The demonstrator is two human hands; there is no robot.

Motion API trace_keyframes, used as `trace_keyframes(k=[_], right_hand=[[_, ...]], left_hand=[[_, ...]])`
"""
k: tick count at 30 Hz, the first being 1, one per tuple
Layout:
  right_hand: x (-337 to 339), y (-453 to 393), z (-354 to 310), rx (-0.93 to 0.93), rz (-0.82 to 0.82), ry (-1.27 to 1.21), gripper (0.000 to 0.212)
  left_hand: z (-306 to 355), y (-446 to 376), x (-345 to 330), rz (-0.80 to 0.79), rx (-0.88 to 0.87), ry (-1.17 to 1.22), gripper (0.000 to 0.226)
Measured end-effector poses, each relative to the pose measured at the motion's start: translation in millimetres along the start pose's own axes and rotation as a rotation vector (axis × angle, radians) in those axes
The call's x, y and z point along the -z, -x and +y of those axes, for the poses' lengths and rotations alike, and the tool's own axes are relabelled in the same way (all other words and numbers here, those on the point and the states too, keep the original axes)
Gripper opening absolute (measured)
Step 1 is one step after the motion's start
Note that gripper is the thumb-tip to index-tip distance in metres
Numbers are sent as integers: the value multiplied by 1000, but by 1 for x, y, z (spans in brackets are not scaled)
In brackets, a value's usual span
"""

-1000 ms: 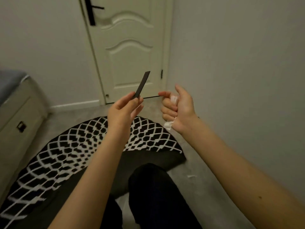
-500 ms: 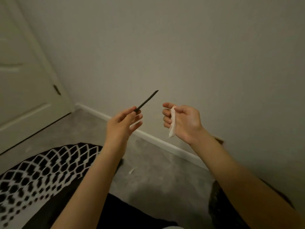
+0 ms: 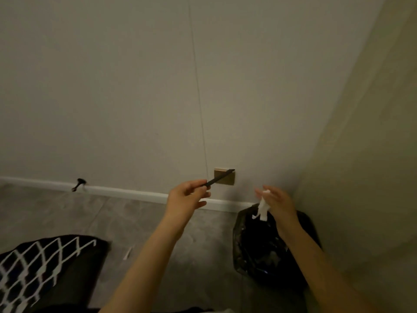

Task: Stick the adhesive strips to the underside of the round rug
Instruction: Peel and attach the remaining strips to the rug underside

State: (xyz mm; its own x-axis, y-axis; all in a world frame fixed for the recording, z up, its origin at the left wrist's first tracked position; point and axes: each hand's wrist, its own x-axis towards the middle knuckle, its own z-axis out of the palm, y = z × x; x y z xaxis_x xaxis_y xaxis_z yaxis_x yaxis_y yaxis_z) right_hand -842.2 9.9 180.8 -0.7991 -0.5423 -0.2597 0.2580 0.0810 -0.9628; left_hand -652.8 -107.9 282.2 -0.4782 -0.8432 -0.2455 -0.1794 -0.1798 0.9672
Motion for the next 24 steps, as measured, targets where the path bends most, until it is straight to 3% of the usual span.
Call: trace_keyframes(k=[6, 11, 15, 18, 21, 24], right_hand=[[31, -16, 41, -106, 207, 229, 13], [38, -29, 63, -290, 154, 261, 40], [40, -29, 70, -473, -21, -18, 49], [41, -21, 71, -548, -15, -111, 45], [33, -18, 67, -522, 25, -113, 44], [1, -10, 47, -354, 89, -81, 40]], left_hand=[[-3, -2, -11, -17, 12, -59, 21], [-6, 0, -7, -17, 27, -82, 22], [-7, -1, 3, 19, 31, -66, 22], [-9, 1, 12, 45, 31, -44, 22], [-11, 4, 23, 71, 31, 7, 21], [-10, 11, 40, 131, 20, 64, 19]])
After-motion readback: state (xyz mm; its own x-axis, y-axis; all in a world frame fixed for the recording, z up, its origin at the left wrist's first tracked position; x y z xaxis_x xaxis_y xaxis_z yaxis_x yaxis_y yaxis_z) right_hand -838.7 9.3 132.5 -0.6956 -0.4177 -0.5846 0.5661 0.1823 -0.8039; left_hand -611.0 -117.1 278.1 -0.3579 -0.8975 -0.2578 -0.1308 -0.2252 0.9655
